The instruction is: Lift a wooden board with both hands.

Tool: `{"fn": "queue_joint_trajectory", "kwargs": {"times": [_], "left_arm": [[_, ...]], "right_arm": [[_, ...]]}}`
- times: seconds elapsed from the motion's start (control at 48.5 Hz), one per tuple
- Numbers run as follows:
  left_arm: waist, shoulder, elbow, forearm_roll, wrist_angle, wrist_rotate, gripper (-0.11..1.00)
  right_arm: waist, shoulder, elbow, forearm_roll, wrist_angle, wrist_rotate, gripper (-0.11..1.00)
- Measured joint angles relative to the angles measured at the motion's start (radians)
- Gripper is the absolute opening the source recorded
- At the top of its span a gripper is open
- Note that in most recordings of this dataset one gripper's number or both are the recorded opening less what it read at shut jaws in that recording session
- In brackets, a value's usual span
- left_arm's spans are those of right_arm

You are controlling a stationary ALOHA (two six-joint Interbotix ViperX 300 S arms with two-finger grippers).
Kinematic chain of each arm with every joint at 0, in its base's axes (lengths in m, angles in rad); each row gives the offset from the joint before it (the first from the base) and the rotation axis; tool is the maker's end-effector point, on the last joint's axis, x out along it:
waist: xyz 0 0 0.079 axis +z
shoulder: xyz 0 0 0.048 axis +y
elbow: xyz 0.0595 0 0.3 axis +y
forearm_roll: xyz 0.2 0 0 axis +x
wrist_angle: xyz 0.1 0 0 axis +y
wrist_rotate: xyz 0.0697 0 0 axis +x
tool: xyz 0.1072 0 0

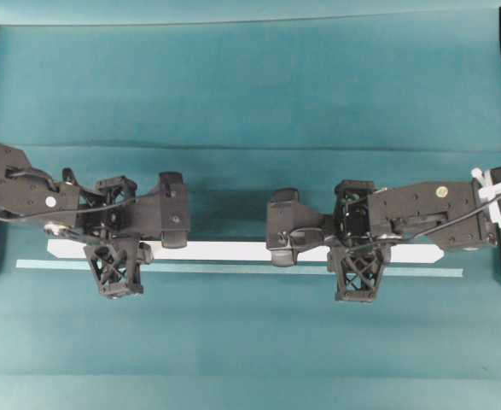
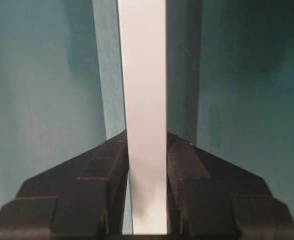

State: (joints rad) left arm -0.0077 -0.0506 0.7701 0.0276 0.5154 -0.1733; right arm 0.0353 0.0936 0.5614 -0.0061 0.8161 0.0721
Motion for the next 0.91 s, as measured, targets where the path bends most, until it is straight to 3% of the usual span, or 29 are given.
{"fn": "queue_joint_trajectory", "kwargs": {"times": [0.907], "left_arm": [[-0.002,0.037,0.025,0.0,-0.094,-0.003,0.18]], "right_arm": [[0.002,0.014,0.054,0.012,-0.086,0.0,0.22]]}}
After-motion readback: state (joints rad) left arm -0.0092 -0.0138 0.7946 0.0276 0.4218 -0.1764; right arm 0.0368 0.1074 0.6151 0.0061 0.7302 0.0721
